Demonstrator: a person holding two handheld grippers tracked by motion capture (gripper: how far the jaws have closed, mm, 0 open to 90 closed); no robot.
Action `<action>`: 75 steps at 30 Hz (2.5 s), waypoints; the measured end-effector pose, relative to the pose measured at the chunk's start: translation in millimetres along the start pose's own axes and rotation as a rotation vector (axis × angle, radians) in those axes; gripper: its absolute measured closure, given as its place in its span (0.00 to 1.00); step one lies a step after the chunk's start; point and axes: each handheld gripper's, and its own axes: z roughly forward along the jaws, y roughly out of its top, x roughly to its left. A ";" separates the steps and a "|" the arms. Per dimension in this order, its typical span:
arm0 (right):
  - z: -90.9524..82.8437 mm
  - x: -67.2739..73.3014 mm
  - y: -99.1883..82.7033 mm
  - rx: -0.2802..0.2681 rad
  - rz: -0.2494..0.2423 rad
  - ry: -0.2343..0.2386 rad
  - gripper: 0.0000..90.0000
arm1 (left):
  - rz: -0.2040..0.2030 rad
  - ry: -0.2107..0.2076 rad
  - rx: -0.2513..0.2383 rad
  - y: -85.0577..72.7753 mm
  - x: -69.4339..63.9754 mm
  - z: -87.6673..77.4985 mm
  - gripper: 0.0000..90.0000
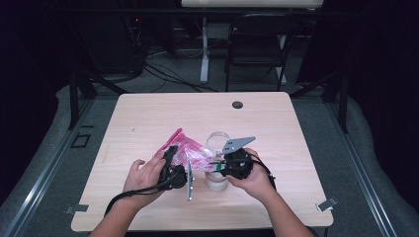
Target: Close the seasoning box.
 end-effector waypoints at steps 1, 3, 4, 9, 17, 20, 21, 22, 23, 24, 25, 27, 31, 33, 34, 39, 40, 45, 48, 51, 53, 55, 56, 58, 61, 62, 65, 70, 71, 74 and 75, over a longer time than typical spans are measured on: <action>0.0 0.2 0.1 -0.001 0.000 0.000 1.00 | -0.005 -0.003 -0.002 -0.3 -0.1 0.0 0.74; -0.2 0.8 0.3 -0.001 -0.001 -0.002 1.00 | -0.005 0.001 -0.006 -0.8 -0.1 0.1 0.74; -0.2 1.0 0.4 -0.001 -0.002 -0.001 1.00 | -0.010 0.001 -0.004 -1.1 -0.4 -0.1 0.74; -0.9 1.7 1.1 -0.001 -0.006 -0.002 1.00 | -0.034 -0.020 0.000 -1.7 -0.6 0.2 0.76; -1.1 3.1 1.6 -0.008 -0.006 -0.004 1.00 | -0.063 -0.030 -0.001 -3.5 -2.7 0.4 0.77; -0.9 3.4 1.7 -0.007 -0.006 -0.001 1.00 | -0.073 -0.035 -0.003 -4.2 -4.5 0.7 0.77; -1.0 3.5 1.9 -0.005 -0.008 -0.002 1.00 | -0.071 -0.034 -0.007 -4.4 -4.7 1.1 0.77; -0.9 3.7 1.9 -0.007 -0.008 0.000 1.00 | -0.071 -0.037 0.003 -4.6 -5.2 0.9 0.78; -0.8 4.0 2.0 -0.007 -0.010 -0.002 1.00 | -0.077 -0.040 0.000 -4.9 -5.7 1.3 0.78; -0.8 4.2 2.2 -0.006 -0.011 -0.002 1.00 | -0.076 -0.036 0.001 -4.9 -6.1 1.5 0.78; -0.5 4.4 2.1 -0.007 -0.011 -0.002 1.00 | -0.077 -0.038 0.000 -5.1 -6.3 1.9 0.78; -0.3 4.5 2.1 -0.007 -0.011 -0.002 1.00 | -0.082 -0.043 0.002 -5.1 -6.6 2.3 0.78; -0.4 4.8 2.3 -0.006 -0.009 -0.001 1.00 | -0.099 -0.051 0.004 -5.7 -7.4 2.2 0.78; -0.2 5.5 2.5 -0.008 -0.009 0.000 1.00 | -0.106 -0.051 0.004 -6.1 -8.2 2.2 0.79; 0.1 6.0 2.4 -0.013 -0.006 -0.002 1.00 | -0.101 -0.049 0.007 -6.1 -8.7 2.1 0.79; 0.8 7.5 3.3 -0.010 -0.014 -0.001 1.00 | -0.099 -0.063 0.022 -7.5 -10.8 2.5 0.80; 1.0 7.5 3.5 -0.008 -0.017 0.000 1.00 | -0.114 -0.067 0.022 -8.2 -11.6 2.9 0.80; 2.7 8.4 3.9 -0.014 -0.015 -0.003 1.00 | -0.156 -0.080 0.011 -10.9 -12.9 4.3 0.81; 3.2 8.7 4.2 -0.017 -0.013 -0.005 1.00 | -0.189 -0.088 0.004 -12.6 -13.2 4.7 0.82; 3.4 9.7 4.8 -0.016 -0.011 -0.008 1.00 | -0.219 -0.097 -0.003 -14.4 -15.1 5.7 0.82; 3.8 10.0 5.0 -0.017 -0.012 -0.006 1.00 | -0.230 -0.102 -0.002 -15.3 -15.7 5.8 0.82; 4.1 10.5 5.3 -0.021 -0.010 -0.007 1.00 | -0.258 -0.115 -0.008 -16.9 -16.5 6.4 0.82; 4.3 11.1 5.6 -0.026 -0.010 -0.008 1.00 | -0.268 -0.122 -0.007 -17.5 -16.6 6.6 0.82; 4.0 11.6 6.4 -0.025 -0.015 -0.010 1.00 | -0.303 -0.142 -0.017 -19.4 -17.5 8.5 0.83; 4.6 12.8 7.3 -0.027 -0.013 -0.012 1.00 | -0.330 -0.170 -0.018 -22.0 -18.7 10.6 0.83; 4.9 12.7 7.5 -0.026 -0.014 -0.010 1.00 | -0.338 -0.181 -0.021 -22.8 -19.3 11.6 0.83; 5.7 12.7 7.6 -0.027 -0.010 -0.006 1.00 | -0.402 -0.206 -0.049 -24.9 -24.6 14.7 0.84; 7.7 12.9 6.5 -0.023 -0.013 -0.004 0.99 | -0.486 -0.259 -0.071 -29.0 -30.2 18.7 0.85; 7.8 13.0 6.6 -0.028 -0.014 -0.004 0.99 | -0.503 -0.272 -0.072 -29.8 -30.7 18.9 0.85; 7.8 13.5 6.7 -0.032 -0.013 -0.004 0.99 | -0.531 -0.295 -0.080 -32.4 -32.2 20.7 0.85; 8.3 13.5 6.4 -0.034 -0.012 -0.005 0.98 | -0.541 -0.307 -0.081 -33.1 -32.5 21.3 0.85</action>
